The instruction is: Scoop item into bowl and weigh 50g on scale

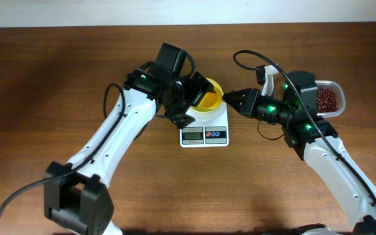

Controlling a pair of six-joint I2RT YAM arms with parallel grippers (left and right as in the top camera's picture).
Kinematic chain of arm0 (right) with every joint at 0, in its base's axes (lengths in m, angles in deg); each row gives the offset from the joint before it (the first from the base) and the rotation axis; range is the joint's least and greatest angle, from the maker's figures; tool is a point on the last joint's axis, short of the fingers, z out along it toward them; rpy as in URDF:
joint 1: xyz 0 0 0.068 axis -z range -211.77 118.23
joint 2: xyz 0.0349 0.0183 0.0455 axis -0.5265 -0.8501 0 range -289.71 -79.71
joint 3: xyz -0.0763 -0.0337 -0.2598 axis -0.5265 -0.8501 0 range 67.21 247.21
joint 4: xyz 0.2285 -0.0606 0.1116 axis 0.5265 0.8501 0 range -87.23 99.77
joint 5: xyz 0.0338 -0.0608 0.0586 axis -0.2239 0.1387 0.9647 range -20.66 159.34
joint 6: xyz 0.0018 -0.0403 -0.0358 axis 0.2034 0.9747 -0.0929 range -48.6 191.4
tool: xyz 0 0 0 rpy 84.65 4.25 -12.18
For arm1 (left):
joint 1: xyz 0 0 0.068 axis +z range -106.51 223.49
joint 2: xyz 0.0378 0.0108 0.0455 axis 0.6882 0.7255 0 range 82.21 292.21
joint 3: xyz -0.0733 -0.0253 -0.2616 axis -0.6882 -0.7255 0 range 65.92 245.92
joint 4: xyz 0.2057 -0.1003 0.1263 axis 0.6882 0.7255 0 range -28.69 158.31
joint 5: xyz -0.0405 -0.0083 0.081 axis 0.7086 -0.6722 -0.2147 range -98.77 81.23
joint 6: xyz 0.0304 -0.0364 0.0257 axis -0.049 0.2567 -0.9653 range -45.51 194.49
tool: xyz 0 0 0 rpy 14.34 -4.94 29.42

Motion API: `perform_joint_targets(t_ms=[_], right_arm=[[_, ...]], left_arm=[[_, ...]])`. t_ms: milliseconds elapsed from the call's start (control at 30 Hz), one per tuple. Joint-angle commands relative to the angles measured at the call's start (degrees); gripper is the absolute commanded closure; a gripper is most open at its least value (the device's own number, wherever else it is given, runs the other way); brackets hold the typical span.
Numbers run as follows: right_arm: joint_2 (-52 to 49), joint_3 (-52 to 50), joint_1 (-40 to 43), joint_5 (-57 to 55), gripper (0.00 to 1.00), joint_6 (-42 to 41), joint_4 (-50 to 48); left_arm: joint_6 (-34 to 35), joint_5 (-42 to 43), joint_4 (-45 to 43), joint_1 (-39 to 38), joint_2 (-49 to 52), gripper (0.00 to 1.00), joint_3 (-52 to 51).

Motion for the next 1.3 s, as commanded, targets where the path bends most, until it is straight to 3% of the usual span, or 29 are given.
perform_joint_targets(t_ms=[0,233,300,367,433,767,1000,1267], right_arm=[[-0.2,0.7,-0.2,-2.0,0.96,0.2,0.2],[0.0,0.8,-0.2,-2.8,0.96,0.4,0.5],[0.5,0.9,-0.2,-3.3,0.96,0.5,0.9],[1.7,0.9,-0.2,-5.0,0.96,0.7,1.7],[2.4,0.9,-0.2,-5.9,0.96,0.9,2.5],[6.1,8.1,-0.2,-15.1,0.96,7.4,20.1],[6.6,14.5,-0.2,-19.9,0.96,11.3,31.0],[6.6,26.8,-0.2,-34.3,0.96,15.6,52.5]], left_arm=[[-10.3,-0.5,0.0,2.0,-6.1,0.01,0.7],[-26.1,-0.5,2.7,4.9,-8.9,0.01,0.7],[-34.4,-0.5,3.1,5.1,-8.9,0.01,0.7],[-46.9,-1.6,3.1,5.2,-8.9,0.01,0.7],[-51.2,-3.1,3.1,5.2,-8.9,0.01,0.7],[-52.7,-16.0,5.1,5.2,-8.9,0.01,0.7],[-52.7,-17.3,5.3,5.2,-8.9,0.01,0.7],[-52.7,-18.7,5.3,5.2,-8.9,0.01,0.7]])
